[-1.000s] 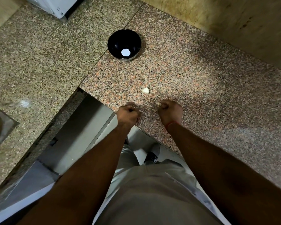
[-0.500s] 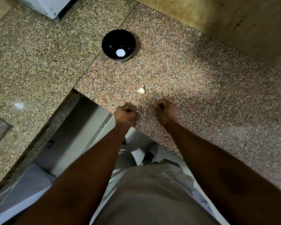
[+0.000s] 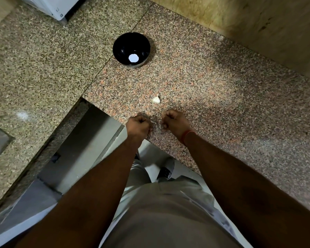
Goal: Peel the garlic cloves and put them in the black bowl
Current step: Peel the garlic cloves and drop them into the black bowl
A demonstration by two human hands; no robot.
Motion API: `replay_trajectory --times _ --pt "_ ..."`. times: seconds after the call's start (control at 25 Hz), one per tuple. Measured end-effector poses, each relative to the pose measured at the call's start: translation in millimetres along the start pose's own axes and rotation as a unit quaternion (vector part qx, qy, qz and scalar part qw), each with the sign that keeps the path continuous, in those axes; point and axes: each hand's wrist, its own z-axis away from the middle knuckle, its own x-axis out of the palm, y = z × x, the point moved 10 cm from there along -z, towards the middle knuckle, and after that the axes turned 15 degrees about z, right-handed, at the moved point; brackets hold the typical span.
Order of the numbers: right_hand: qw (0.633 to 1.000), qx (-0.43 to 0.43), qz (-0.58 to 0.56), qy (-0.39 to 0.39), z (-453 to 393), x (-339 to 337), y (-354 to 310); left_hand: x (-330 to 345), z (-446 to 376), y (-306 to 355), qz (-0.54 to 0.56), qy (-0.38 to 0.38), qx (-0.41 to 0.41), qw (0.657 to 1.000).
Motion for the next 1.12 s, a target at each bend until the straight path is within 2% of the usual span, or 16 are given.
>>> replay_trajectory --times 0.2,0.4,0.56,0.68,0.76,0.92,1.12 --pt "1.000 0.004 0.017 0.017 -3.3 -7.3 0.7 0.2 1.6 -0.3 0.009 -0.006 -0.006 1.000" --pt "0.973 -0.055 0.197 0.105 -4.7 -29.6 -16.4 1.7 3.4 1.0 0.013 -0.016 -0.010 1.000" --pt "0.985 -0.015 0.144 0.094 -9.9 -30.9 -6.3 1.3 5.2 1.7 0.015 -0.019 -0.013 1.000" --pt "0.994 0.023 0.063 0.091 -10.2 -33.3 1.5 0.1 5.7 1.5 0.009 -0.017 -0.016 1.000" --pt "0.993 0.036 0.038 0.108 -9.0 -38.0 0.8 0.4 5.6 2.9 -0.002 -0.018 -0.011 1.000" --pt "0.985 0.047 0.042 0.162 -9.8 -48.8 0.6 1.3 6.6 2.9 -0.002 -0.022 -0.011 1.000" --pt "0.981 0.057 0.054 0.178 -4.4 -51.2 4.5 0.5 9.4 4.9 0.001 -0.024 -0.009 1.000"
